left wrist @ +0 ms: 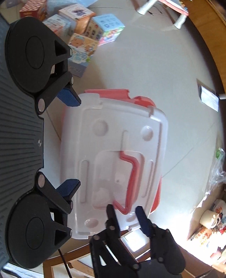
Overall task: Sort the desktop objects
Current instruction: 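Close the left tool on the red handle beside the right tool, then carry the white lid with both tools over the pink bin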
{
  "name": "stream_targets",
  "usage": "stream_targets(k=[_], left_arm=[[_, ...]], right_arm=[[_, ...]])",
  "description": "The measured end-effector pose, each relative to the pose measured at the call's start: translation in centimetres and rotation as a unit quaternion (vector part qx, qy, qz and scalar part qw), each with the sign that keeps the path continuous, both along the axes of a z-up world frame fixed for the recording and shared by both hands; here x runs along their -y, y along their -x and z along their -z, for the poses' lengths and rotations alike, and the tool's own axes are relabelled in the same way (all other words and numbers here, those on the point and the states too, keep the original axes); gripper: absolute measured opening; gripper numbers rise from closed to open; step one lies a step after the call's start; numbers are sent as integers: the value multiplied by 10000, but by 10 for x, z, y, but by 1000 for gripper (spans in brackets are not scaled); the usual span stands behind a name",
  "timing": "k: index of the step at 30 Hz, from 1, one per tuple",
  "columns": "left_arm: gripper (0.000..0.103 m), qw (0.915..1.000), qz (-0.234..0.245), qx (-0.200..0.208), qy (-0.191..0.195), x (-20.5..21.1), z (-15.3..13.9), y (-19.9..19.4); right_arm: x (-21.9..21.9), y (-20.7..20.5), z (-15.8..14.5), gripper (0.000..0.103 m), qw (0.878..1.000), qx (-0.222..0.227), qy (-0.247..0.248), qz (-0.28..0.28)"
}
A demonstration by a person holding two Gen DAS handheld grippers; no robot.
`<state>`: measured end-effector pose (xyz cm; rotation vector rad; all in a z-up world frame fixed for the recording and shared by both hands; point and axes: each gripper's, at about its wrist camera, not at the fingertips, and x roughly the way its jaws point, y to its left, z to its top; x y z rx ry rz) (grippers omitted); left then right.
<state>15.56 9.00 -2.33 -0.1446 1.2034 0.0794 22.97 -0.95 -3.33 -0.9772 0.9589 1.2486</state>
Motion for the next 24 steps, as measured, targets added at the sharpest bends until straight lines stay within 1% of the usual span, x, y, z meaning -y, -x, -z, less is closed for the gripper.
stream_targets(k=[2, 4, 6, 8, 10, 12, 14, 16, 17, 18, 20, 22, 23, 24], left_arm=[[82, 9989, 443, 39, -156, 5, -3, -15], [79, 9955, 902, 64, -291, 11, -3, -30], [70, 9901, 1320, -16, -484, 17, -1, -43], [65, 9842, 1634, -36, -680, 23, 2, -54], [62, 9806, 1810, 24, -755, 26, 5, -63], [50, 9774, 1969, 25, -773, 27, 9, -71], [46, 9747, 2107, 23, -753, 28, 14, -76], [40, 9717, 2254, 75, -701, 28, 18, -80], [33, 9700, 2341, 89, -655, 29, 20, -81], [28, 9692, 2383, 74, -623, 29, 22, -82], [24, 9675, 2453, 53, -611, 28, 27, -84], [20, 9668, 2473, 40, -637, 26, 31, -83], [16, 9677, 2450, 13, -596, 25, 32, -83], [15, 9691, 2405, 6, -541, 21, 32, -84]], right_arm=[[10, -2, 4, 41, 9999, -62, -37, 152], [16, -3, 6, 37, 9995, -98, -100, 270], [20, -6, 5, 33, 9993, -136, -132, 333], [20, -8, 6, 31, 9991, -160, -130, 359], [18, -8, 6, 30, 9992, -157, -119, 336], [16, -8, 7, 29, 9993, -155, -128, 312], [13, -8, 10, 20, 9995, -112, -82, 291], [11, -8, 12, 14, 9996, -39, -32, 288], [10, -9, 13, 14, 9995, -13, -20, 315], [9, -10, 14, 14, 9994, -31, -14, 352], [8, -13, 16, 10, 9990, -141, -11, 430], [7, -14, 16, 10, 9989, -169, 9, 436], [7, -14, 16, 9, 9990, -171, 35, 410], [6, -14, 16, 9, 9991, -171, 63, 376]])
